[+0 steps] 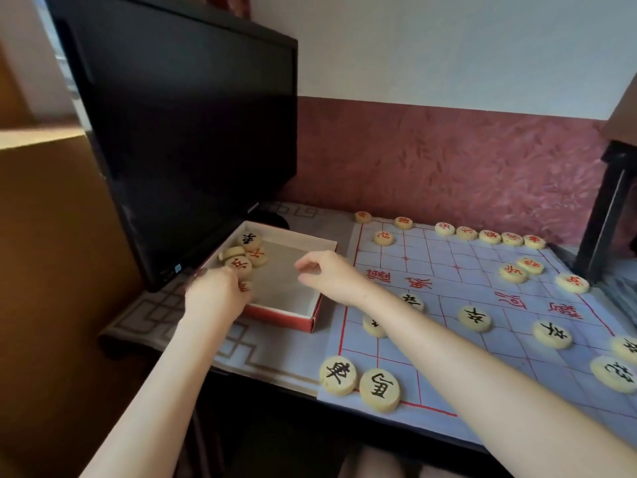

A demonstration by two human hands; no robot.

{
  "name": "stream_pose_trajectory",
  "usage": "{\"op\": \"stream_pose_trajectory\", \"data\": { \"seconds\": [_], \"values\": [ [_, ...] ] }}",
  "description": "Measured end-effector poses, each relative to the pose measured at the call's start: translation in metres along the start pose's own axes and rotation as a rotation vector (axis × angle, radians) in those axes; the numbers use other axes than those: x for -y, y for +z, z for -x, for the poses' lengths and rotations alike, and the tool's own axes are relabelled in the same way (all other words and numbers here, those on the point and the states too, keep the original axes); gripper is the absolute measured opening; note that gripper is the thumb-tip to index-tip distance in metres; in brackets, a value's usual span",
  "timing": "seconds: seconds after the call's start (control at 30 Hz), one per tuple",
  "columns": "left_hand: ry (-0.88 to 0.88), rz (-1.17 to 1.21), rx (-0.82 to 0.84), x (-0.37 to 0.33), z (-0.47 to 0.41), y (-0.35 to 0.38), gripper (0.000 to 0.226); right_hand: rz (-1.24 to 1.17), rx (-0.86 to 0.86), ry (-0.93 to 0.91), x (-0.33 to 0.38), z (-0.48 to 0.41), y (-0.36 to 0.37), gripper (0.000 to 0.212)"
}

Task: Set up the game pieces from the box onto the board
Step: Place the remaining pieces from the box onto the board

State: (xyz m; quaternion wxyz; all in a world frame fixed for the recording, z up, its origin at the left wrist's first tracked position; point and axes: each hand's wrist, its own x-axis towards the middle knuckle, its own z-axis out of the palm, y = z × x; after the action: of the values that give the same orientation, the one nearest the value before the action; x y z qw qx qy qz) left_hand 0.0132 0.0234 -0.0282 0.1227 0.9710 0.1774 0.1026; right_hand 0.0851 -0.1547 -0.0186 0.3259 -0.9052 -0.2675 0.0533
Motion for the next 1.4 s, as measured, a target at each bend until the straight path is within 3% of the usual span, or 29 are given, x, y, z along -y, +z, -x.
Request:
{"op": "stream_pose_trajectory", "data": {
  "seconds": [0.27, 0.4, 0.53, 0.6, 0.67, 0.73, 0.8, 0.83, 0.87, 0.97, 1.03, 1.17, 1.4],
  "values": [
    [-0.038, -0.060, 0.125, -0.005, -0.018, 0.003, 0.043, -0.085, 0.056, 0.034, 0.015, -0.044, 0.019, 0.040],
    [-0.005, -0.045, 0.058, -0.010, -0.019, 0.010, 0.048, -0.079, 0.059, 0.034, 0.020, -0.074, 0.044, 0.046],
    [0.012, 0.170, -0.037, -0.010, -0.010, 0.015, 0.039, -0.102, 0.012, 0.028, 0.026, -0.095, 0.059, 0.017],
    [0.034, 0.255, -0.096, -0.008, -0.006, 0.016, 0.033, -0.376, -0.054, 0.137, 0.032, -0.097, 0.061, 0.021],
    [0.060, 0.329, -0.141, -0.006, -0.004, 0.018, 0.041, -0.634, -0.061, 0.141, 0.030, -0.094, 0.066, 0.025],
    [0.077, 0.395, -0.179, -0.005, -0.002, 0.020, 0.050, -0.533, -0.084, 0.137, 0.029, -0.094, 0.064, 0.025],
    [0.090, 0.440, -0.214, -0.004, 0.000, 0.022, 0.051, -0.102, -0.155, -0.027, 0.022, -0.093, 0.055, 0.020],
    [0.098, 0.450, -0.230, -0.004, 0.000, 0.023, 0.051, 0.083, -0.074, -0.117, 0.016, -0.094, 0.051, 0.013],
    [0.106, 0.452, -0.246, -0.004, 0.000, 0.023, 0.050, 0.099, -0.025, -0.094, 0.015, -0.095, 0.048, 0.007],
    [0.130, 0.456, -0.279, -0.009, -0.002, 0.024, 0.048, 0.011, 0.061, 0.002, 0.001, -0.094, 0.036, 0.052],
    [0.134, 0.465, -0.264, -0.016, -0.007, 0.025, 0.047, 0.028, 0.037, 0.019, -0.005, -0.089, 0.022, 0.069],
    [0.118, 0.480, -0.242, -0.044, -0.017, 0.024, 0.051, 0.040, -0.056, 0.004, -0.020, -0.078, -0.017, 0.064],
    [0.249, 0.599, -0.149, -0.108, -0.031, 0.024, 0.045, -0.026, -0.177, 0.064, -0.065, -0.050, -0.084, 0.060]
  ]
}}
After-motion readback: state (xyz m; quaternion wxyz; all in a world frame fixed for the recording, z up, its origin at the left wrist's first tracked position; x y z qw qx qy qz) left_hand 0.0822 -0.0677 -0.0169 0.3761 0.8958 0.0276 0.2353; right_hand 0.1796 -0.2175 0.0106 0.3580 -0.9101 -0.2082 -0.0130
